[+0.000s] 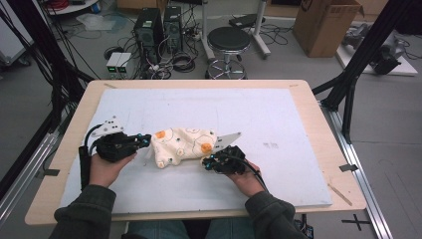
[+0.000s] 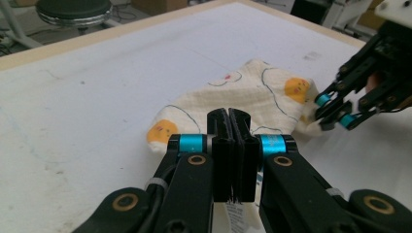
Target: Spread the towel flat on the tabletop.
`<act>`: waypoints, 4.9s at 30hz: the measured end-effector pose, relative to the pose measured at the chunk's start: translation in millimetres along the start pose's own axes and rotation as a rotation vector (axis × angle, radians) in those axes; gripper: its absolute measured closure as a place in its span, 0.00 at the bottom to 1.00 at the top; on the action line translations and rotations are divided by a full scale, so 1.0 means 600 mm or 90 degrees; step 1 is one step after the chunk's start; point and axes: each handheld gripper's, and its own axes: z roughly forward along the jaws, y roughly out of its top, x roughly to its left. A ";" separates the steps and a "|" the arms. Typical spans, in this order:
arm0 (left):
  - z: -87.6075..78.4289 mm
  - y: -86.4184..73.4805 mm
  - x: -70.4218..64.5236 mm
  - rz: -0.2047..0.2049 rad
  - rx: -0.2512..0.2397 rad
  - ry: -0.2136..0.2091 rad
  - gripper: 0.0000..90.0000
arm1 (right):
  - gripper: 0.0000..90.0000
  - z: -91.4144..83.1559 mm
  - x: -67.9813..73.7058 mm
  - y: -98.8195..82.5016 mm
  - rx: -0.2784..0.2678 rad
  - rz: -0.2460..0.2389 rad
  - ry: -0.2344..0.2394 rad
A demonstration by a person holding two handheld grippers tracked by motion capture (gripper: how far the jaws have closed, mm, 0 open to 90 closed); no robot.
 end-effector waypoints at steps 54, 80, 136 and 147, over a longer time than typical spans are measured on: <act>0.030 -0.023 0.023 -0.024 0.015 0.024 0.98 | 0.68 0.032 -0.010 0.004 0.041 -0.055 -0.001; -0.046 0.012 -0.027 0.022 -0.066 -0.013 0.98 | 0.98 -0.086 0.053 0.052 -0.078 -0.048 0.089; 0.049 -0.012 0.014 0.001 0.003 0.046 0.98 | 1.00 -0.018 0.020 0.027 0.039 -0.085 0.026; 0.041 -0.024 0.019 -0.003 0.027 0.053 0.98 | 0.71 -0.034 0.009 0.008 0.055 -0.077 0.032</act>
